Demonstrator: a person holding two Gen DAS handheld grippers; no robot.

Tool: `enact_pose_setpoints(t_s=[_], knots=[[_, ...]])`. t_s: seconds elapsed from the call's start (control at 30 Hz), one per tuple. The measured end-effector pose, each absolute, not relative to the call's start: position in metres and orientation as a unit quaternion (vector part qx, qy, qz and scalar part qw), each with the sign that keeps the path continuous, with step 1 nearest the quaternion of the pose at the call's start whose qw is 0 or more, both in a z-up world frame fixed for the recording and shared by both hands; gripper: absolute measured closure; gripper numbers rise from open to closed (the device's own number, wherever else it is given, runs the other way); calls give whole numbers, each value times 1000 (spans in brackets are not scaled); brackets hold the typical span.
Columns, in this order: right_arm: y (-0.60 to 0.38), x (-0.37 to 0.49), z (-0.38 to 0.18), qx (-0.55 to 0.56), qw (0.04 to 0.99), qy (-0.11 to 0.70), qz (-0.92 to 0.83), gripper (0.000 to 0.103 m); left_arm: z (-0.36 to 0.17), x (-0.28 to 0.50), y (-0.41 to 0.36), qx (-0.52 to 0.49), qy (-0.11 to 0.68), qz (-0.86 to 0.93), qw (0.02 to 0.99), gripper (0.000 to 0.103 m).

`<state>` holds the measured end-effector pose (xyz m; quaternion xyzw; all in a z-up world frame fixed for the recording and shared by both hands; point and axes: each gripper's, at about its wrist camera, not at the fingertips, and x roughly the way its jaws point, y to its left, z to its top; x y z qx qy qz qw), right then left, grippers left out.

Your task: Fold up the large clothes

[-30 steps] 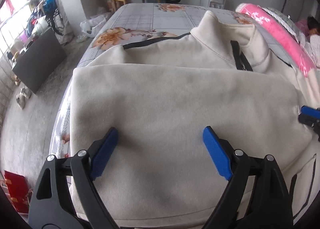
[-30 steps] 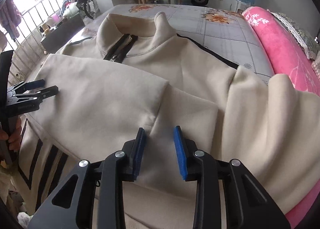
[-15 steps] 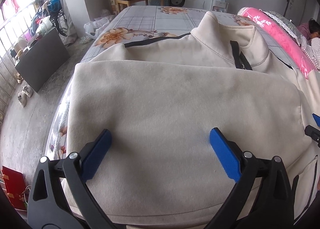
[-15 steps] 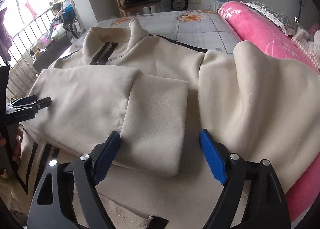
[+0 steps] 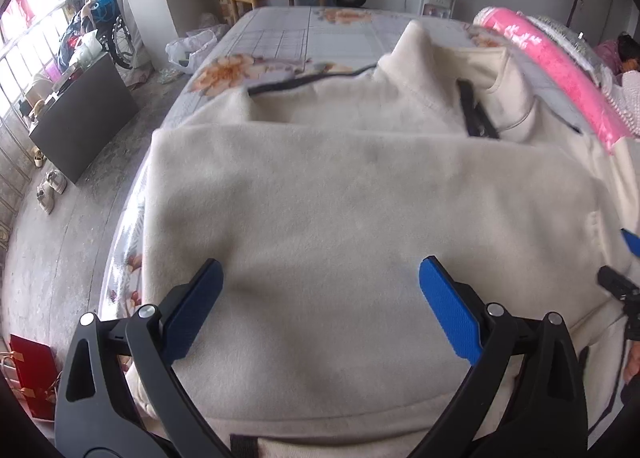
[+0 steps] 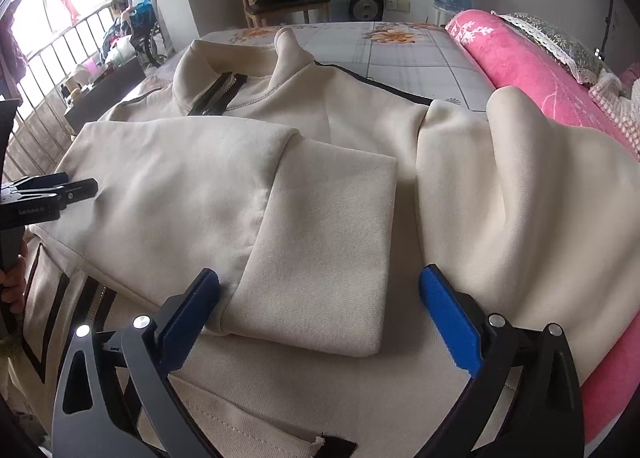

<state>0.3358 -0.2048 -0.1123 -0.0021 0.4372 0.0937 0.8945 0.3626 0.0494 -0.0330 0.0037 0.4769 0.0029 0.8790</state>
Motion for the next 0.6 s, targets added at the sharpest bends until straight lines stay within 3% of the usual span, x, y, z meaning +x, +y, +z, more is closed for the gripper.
enact_pose_setpoints(t_s=[0.3, 0.6], knots=[[-205, 335, -110, -7, 889, 446, 102, 6, -36, 367, 19, 22, 470, -25, 882, 8], [-286, 297, -38, 38, 924, 378, 51, 6, -50, 365, 14, 23, 456, -28, 889, 7]])
